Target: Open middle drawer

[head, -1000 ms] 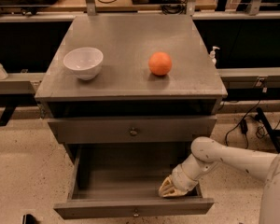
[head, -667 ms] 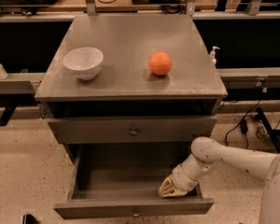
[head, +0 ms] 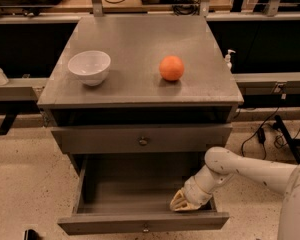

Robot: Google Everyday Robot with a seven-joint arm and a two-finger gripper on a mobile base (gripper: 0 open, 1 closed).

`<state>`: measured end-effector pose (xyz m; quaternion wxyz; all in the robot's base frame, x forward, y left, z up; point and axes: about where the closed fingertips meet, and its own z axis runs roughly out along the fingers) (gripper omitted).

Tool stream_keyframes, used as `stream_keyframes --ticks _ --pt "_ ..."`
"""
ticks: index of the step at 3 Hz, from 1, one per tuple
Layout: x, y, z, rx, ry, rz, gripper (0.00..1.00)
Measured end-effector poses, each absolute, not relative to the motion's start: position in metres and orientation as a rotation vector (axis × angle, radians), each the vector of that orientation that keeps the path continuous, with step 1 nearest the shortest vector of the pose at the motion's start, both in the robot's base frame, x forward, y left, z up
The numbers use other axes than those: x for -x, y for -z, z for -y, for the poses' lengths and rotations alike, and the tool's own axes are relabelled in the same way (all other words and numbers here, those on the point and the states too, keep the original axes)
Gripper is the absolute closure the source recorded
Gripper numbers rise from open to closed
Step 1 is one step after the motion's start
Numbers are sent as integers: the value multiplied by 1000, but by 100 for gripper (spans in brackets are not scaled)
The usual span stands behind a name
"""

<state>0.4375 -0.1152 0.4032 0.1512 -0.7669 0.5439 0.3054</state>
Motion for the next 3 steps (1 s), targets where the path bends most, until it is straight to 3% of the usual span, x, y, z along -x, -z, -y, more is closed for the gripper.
stream_keyframes --ticks 1,2,3 --pt "-438 -403 115 2202 -877 -1561 37" --pt "-438 -403 115 2202 -877 -1561 38" --pt "-438 -403 115 2202 -877 -1561 62"
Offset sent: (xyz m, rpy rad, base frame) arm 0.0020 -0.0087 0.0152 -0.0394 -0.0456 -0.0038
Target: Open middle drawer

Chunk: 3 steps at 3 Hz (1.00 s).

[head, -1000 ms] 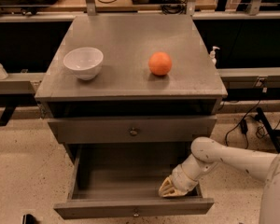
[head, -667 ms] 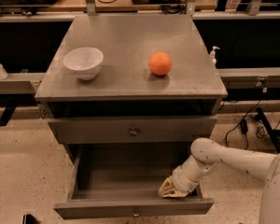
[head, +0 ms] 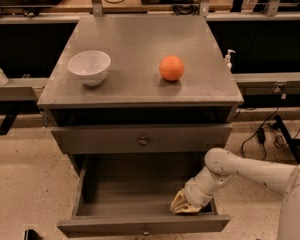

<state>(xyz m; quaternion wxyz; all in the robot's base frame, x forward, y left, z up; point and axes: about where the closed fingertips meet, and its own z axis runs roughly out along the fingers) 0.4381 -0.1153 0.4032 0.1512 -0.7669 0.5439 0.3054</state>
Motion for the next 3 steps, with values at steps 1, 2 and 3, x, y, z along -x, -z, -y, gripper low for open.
stream_keyframes --ticks 1,2,3 --pt "-436 -432 138 2097 -781 -1627 93" --pt "-432 -459 151 2030 -727 -1629 100" --pt "-425 -490 159 1991 -688 -1601 100"
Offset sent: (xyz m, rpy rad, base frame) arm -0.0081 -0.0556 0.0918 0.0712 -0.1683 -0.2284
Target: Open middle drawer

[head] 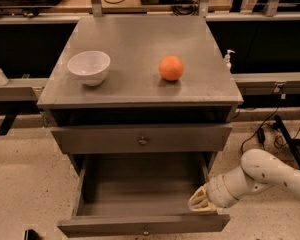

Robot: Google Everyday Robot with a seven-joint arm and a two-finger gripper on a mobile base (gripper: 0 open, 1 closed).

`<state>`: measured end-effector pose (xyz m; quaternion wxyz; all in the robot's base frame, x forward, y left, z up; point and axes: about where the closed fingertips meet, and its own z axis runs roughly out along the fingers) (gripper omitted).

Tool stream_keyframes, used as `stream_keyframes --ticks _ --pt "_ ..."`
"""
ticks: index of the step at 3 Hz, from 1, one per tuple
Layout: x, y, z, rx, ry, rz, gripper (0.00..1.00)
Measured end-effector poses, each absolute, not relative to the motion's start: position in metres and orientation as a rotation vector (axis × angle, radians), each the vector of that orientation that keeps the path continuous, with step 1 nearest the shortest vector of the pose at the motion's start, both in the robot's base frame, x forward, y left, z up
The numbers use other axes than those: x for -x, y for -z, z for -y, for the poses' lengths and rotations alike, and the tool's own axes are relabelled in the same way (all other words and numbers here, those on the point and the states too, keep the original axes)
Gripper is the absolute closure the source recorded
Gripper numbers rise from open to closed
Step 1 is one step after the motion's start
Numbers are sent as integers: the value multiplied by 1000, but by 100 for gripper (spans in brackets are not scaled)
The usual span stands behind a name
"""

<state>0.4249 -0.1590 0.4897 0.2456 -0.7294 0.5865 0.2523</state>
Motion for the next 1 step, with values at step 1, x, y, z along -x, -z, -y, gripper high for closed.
stream_keyframes --ticks 1 --pt "-424 -489 159 1990 -691 -1601 82"
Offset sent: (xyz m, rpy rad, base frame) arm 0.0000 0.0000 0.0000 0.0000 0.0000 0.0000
